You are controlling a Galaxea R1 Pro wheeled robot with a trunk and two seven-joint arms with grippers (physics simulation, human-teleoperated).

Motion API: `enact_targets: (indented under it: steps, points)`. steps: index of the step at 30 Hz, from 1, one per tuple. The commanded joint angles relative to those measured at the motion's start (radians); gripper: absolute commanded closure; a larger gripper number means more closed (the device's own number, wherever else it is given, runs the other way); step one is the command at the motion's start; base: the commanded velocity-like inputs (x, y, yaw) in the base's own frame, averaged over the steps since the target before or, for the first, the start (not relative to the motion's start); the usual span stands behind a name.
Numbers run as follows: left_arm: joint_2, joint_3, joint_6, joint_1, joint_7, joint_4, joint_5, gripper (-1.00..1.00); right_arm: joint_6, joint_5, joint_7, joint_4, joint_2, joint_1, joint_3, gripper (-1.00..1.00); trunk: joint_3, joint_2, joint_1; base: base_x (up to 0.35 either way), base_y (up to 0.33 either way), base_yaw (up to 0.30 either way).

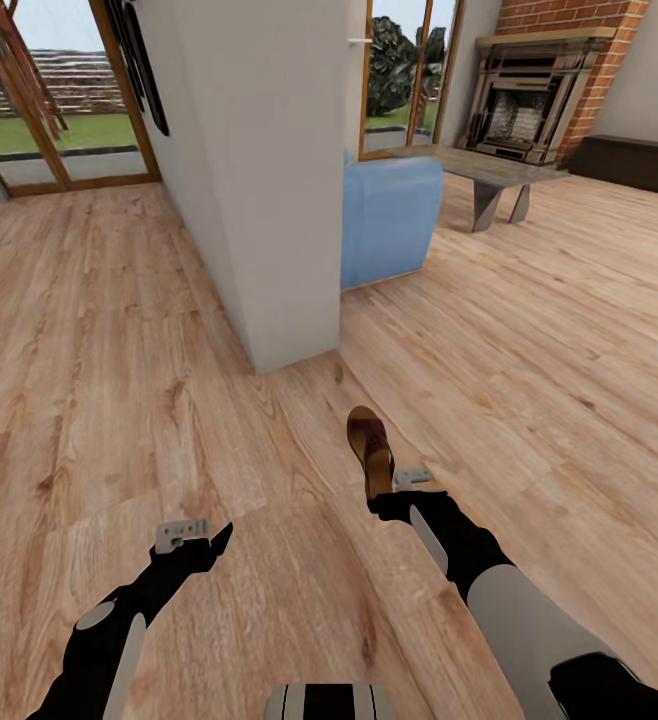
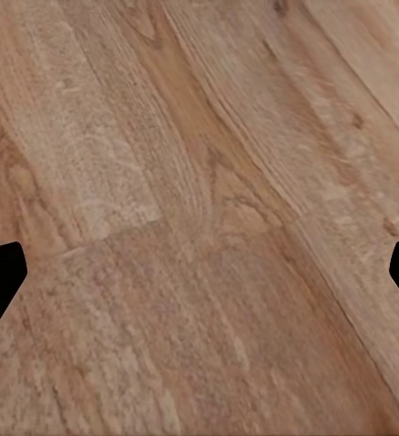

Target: Pick up the two gym shoes and the two sandals from the corridor floor and place them onto the hallstand (shoe rack) in the corridor, making sure they are on the rack and not on the floor. Arrange them so the two gym shoes are next to each other and the two sandals are next to each other.

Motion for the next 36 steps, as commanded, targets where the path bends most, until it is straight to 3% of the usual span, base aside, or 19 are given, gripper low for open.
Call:
enact_targets:
  steps: [1,21,36]
  points:
    - [0.000,0.000,0.000,0.000,0.000,0.000,0.000,-1.00,0.000,-0.004,-0.003,0.000,0.000,0.000,0.000,1.00,0.000,0.000,0.000,0.024,-0.020,0.000]
    - [0.000,0.001,0.000,0.000,0.000,0.001,0.000,-1.00,0.000,-0.003,-0.003,0.000,0.000,0.000,0.000,1.00,-0.012,0.000,0.000,0.006,-0.002,0.099]
    - [0.000,0.001,0.000,0.000,0.000,0.001,0.000,-1.00,0.000,-0.004,-0.003,0.000,0.000,0.000,0.000,1.00,-0.013,0.000,0.000,0.233,0.000,0.015]
